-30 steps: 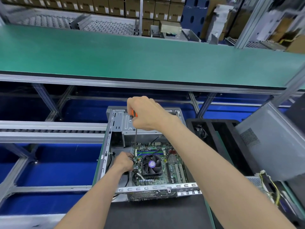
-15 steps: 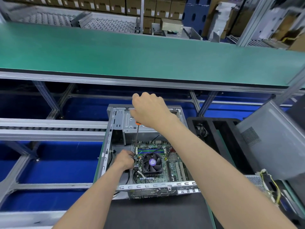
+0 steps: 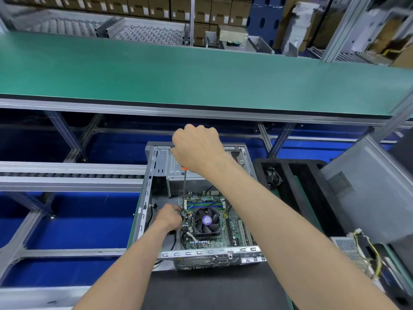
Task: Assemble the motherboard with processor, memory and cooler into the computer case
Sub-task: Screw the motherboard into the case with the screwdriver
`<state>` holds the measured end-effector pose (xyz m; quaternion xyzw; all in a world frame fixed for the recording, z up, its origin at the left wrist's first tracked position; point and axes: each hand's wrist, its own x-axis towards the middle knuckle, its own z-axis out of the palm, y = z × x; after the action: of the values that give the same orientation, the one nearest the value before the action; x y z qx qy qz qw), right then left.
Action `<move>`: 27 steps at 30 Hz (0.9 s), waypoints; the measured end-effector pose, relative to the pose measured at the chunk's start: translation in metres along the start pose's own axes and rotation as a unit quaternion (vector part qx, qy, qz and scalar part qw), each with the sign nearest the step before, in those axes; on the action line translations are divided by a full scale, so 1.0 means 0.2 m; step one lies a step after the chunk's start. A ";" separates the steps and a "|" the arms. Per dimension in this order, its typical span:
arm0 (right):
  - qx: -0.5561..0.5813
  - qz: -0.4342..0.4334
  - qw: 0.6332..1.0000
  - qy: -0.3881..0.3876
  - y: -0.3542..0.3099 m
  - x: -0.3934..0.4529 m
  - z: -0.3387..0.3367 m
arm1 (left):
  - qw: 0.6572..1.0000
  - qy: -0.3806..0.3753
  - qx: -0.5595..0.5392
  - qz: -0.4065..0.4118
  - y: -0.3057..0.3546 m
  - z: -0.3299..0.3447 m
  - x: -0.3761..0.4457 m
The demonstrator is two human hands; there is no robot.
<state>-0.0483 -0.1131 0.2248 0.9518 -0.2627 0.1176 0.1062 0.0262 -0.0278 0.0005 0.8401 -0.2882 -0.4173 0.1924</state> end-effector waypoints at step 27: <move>0.139 -0.016 0.986 -0.088 0.06 -0.02 -0.04 | 1.000 -0.005 -0.010 -0.005 -0.01 0.01 0.01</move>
<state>-0.0596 -0.1193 0.2330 0.9680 -0.2371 0.0670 -0.0484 0.0274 -0.0281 -0.0029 0.8374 -0.2811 -0.4253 0.1972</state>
